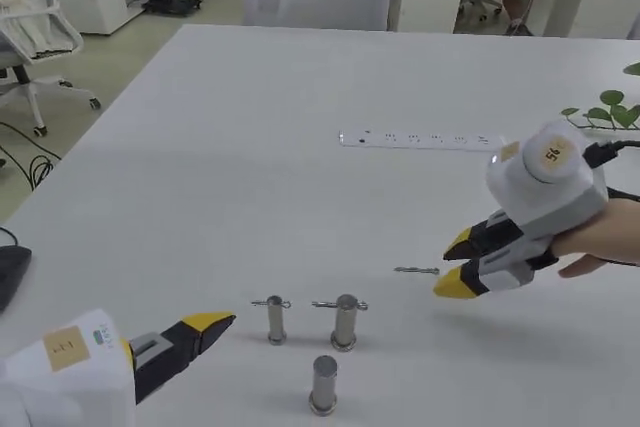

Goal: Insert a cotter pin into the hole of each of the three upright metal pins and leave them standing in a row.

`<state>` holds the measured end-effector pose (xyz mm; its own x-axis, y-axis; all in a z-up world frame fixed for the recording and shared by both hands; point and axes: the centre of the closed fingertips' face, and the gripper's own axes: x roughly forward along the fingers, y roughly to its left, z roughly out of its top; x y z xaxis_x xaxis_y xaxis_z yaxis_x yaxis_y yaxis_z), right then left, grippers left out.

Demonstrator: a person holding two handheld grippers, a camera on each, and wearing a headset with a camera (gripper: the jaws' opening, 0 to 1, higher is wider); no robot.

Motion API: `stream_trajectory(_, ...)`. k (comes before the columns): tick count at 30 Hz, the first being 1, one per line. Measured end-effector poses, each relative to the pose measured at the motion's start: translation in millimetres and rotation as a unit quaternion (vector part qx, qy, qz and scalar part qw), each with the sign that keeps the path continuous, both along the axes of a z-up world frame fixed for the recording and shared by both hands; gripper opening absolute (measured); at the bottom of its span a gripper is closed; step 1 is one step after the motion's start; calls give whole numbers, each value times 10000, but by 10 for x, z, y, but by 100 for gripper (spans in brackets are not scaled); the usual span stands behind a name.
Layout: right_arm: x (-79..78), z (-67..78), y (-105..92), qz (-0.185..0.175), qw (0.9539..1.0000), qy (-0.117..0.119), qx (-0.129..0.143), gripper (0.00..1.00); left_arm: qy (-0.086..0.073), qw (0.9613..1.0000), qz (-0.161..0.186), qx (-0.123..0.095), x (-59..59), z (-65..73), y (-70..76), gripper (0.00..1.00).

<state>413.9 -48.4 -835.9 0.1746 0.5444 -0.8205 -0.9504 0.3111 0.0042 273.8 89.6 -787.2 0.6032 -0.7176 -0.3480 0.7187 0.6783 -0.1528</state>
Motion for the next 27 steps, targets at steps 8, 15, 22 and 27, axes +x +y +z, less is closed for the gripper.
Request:
stream_trajectory(8, 101, -69, 46, 109, 9999, -3, -107, 27, 61, 10000, -33, -3, -26, -32, -3, 91)
stream_trajectory(15, 184, -153, 39, 237, 9994, 4, -251, 21, 84, 10000, -30, -1, -17, -48, -10, 90)
stream_trajectory(22, 235, -229, 29, 301, 9989, 63, -360, 19, 117, 9999, -15, 12, -10, -66, 1, 90)
stream_trajectory(27, 262, -266, 26, 391, 9983, 70, -437, 16, 154, 9999, -24, 38, -8, -87, 10, 89)
